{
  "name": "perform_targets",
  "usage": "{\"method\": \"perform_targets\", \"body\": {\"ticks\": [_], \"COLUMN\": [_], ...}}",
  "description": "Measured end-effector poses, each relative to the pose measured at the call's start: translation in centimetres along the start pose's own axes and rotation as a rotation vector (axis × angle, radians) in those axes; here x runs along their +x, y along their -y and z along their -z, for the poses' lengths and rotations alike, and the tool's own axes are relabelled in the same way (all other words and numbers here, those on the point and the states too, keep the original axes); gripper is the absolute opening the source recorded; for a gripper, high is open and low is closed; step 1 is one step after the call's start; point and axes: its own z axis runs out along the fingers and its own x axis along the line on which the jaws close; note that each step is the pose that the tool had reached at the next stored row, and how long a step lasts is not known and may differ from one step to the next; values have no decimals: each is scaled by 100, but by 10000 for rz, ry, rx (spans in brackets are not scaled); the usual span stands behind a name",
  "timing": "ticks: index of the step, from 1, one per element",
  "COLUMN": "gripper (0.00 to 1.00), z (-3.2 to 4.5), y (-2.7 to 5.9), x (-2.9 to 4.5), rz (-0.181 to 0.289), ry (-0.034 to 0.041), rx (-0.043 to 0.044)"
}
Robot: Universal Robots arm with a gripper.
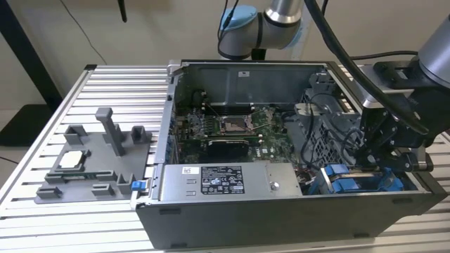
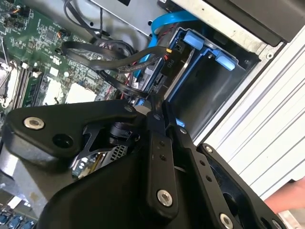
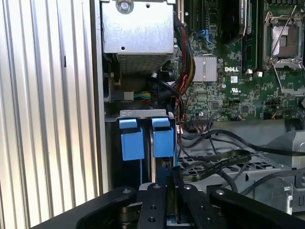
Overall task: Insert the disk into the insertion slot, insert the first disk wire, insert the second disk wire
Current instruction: 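Insert the second disk wire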
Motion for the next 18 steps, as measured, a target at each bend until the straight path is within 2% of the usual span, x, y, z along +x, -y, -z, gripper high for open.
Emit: {"method": "perform_targets", "body": {"ticks": [5, 11, 18], "gripper": [0, 0, 0], "z": [-26, -71, -101], "y": [11, 14, 13], "x": [3, 9, 2], "rz": [9, 45, 49], "ry": [43, 74, 79], "rx": [61, 295, 327]}}
